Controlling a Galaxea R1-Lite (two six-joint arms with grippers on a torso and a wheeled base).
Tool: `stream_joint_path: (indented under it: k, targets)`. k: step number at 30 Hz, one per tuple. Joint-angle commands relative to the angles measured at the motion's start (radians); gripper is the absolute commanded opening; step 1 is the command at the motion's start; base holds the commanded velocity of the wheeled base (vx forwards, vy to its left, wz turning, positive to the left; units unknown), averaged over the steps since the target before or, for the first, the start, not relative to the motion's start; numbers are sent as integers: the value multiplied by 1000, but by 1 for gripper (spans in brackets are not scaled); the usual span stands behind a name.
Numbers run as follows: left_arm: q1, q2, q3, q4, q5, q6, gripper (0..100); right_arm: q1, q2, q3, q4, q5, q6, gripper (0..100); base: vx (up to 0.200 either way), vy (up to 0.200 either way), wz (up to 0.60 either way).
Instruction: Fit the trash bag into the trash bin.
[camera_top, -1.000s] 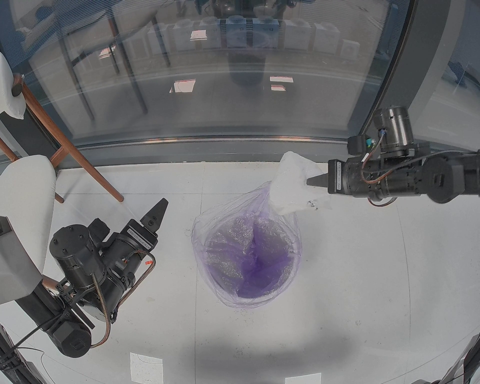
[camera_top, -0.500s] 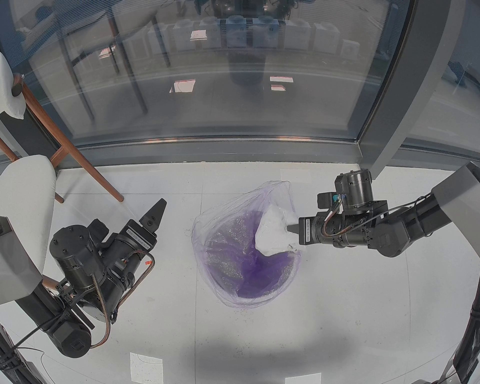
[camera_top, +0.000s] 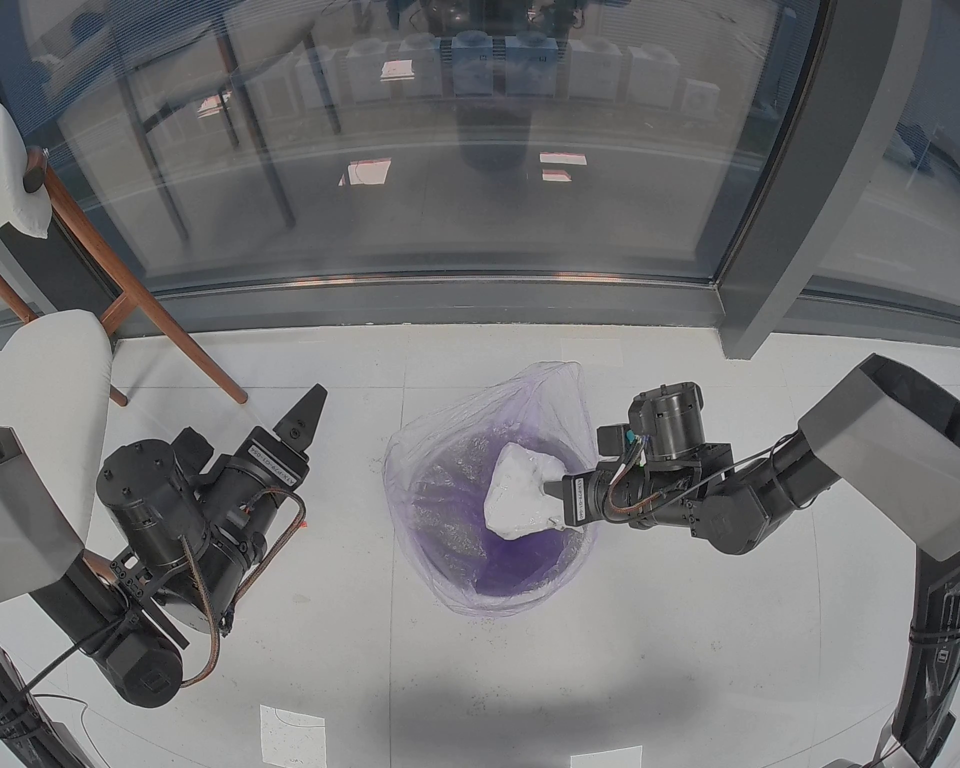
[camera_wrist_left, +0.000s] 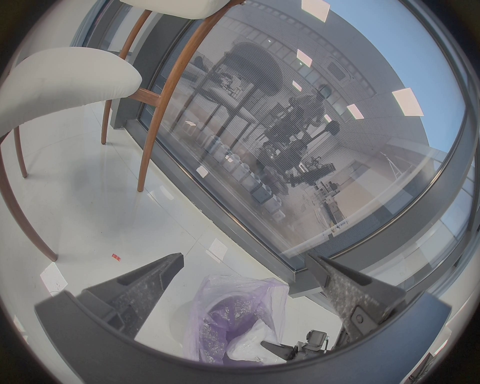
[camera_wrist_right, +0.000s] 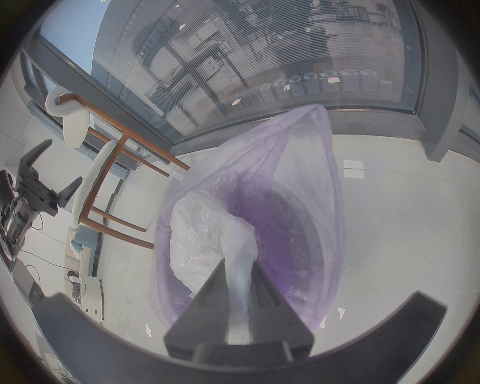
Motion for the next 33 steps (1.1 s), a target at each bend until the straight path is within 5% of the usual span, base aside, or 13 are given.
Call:
stream_joint_path:
  k: [1, 7, 8, 18, 24, 26, 33]
  targets:
    - [14, 1, 1, -18, 0, 0, 100, 9, 37, -2, -4, 0, 0, 0, 0, 0, 0]
    - [18, 1, 2, -18, 2, 0, 100, 9, 49, -5, -4, -1, 0, 0, 0, 0, 0]
    - [18, 1, -1, -18, 2, -2, 100, 10, 49, -6, -7, -1, 1, 100, 0, 0, 0]
    - [99, -59, 14, -18, -40, 52, 100, -23, -147, 27, -69, -27, 12, 100, 0, 0, 0]
    - [214, -217, 56, -13, -130, 129, 100, -145, -454, 101, -66, -69, 46, 100, 0, 0, 0]
    - [284, -338, 143, -4, -158, 167, 100, -238, -622, 159, -67, -118, 51, 100, 0, 0, 0]
    - [310, -709, 306, 169, -179, 178, 100, -368, -1027, 422, -64, -169, 104, 100, 0, 0, 0]
